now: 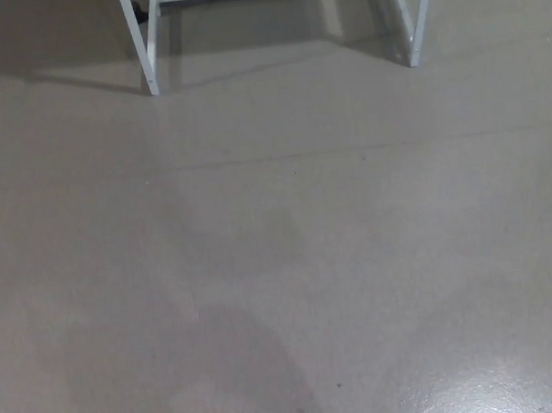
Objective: The robot walk towards a table in front and pick up a black pencil case on the left hand side and put the pencil case into a small container on the right hand side
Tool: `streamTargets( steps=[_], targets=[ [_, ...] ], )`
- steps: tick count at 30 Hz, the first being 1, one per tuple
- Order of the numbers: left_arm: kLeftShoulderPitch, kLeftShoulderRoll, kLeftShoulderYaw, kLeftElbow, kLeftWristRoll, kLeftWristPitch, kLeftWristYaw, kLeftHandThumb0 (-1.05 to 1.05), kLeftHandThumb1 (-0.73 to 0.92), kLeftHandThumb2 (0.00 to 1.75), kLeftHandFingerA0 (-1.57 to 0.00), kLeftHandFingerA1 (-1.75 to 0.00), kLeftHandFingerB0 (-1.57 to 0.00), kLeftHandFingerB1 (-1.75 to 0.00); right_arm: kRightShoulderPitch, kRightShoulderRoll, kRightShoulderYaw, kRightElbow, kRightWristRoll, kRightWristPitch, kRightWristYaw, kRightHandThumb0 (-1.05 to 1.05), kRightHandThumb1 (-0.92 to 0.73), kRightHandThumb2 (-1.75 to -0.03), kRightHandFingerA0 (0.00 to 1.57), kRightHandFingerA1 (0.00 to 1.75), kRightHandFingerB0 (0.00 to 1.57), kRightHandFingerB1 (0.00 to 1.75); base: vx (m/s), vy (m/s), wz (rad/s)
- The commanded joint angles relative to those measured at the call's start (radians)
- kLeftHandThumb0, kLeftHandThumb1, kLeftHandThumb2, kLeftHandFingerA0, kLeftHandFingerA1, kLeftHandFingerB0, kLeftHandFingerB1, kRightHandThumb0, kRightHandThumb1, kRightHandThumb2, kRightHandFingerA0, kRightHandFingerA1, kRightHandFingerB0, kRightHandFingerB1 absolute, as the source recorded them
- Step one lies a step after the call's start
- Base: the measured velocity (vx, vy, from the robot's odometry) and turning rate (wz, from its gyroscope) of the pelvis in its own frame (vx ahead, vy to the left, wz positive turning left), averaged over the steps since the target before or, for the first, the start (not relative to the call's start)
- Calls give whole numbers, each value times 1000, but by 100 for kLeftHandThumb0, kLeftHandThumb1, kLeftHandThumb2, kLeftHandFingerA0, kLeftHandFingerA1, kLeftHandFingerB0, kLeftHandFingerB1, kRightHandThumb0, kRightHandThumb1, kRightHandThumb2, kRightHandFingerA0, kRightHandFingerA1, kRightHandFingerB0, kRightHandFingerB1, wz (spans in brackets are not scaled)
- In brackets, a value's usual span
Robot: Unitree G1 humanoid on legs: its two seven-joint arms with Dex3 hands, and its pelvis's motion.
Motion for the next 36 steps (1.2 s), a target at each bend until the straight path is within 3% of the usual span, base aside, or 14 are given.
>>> streamTargets(
  steps=[1,3,4,5,10,11,12,17,26,27,29,30,32,36],
  targets=[
    [11,3,13,-18,-61,-15,-66,-40,50,70,-7,-39,-2,-21,12,2,-18,-14,51,-41,31,-53,-45,-54,47,46,29,40,0,0,0],
    [14,3,13,-22,-62,-13,-68,-40,50,70,-7,-39,-2,-21,12,2,-18,-13,53,-43,33,-53,-45,-54,47,46,29,40,0,0,0],
    [18,3,13,-26,-64,-11,-69,-32,53,59,-9,-33,-7,-20,13,3,-18,-9,51,-48,32,-53,-45,-54,49,46,30,40,0,0,0],
    [24,1,15,-29,-68,-10,-72,-37,48,65,-7,-37,-9,-18,19,3,-18,-10,50,-47,30,-53,-46,-54,49,45,30,39,0,0,0],
    [29,-1,14,-30,-75,-15,-75,-37,47,65,-7,-38,-9,-17,27,2,-21,-19,60,-35,38,-54,-45,-54,48,46,29,39,0,0,0],
    [34,-1,11,-40,-77,-16,-79,-30,53,58,-9,-33,-7,-20,28,-1,-16,-16,39,-47,23,-55,-46,-54,50,46,30,40,0,0,0],
    [34,-1,10,-41,-77,-19,-82,-33,48,66,-7,-39,-7,-17,24,1,-19,-11,43,-50,25,-53,-45,-54,49,47,30,40,0,0,0],
    [32,-1,9,-45,-76,-15,-84,-31,49,70,-5,-38,-3,-19,21,0,-23,-14,49,-45,26,-50,-44,-53,48,46,28,40,0,0,0],
    [34,4,13,-53,-79,-7,-92,-30,47,69,-3,-38,0,-17,20,7,-24,-6,54,-46,29,-47,-44,-53,47,46,29,40,0,0,0],
    [37,9,14,-57,-74,-9,-88,-31,48,65,-7,-37,-9,-17,22,10,-21,-7,48,-48,24,-47,-45,-53,47,46,29,40,0,0,0],
    [37,14,16,-60,-78,-3,-94,-30,49,70,-5,-39,-3,-20,19,14,-18,2,41,-53,19,-46,-45,-53,47,46,29,40,2,1,-6],
    [33,16,17,-56,-76,-6,-94,-27,52,58,-9,-33,-6,-21,17,14,-18,7,41,-57,21,-46,-44,-53,47,46,29,40,125,3,5],
    [27,23,17,-53,-75,-3,-98,-31,48,70,-4,-40,-3,-18,14,17,-16,11,37,-62,19,-48,-44,-53,48,47,29,40,-46,-17,7],
    [31,26,13,-68,-64,0,-88,-35,48,65,-8,-38,-8,-17,10,17,-14,13,33,-63,12,-48,-43,-53,48,47,30,40,-7,13,14]
  ],
)
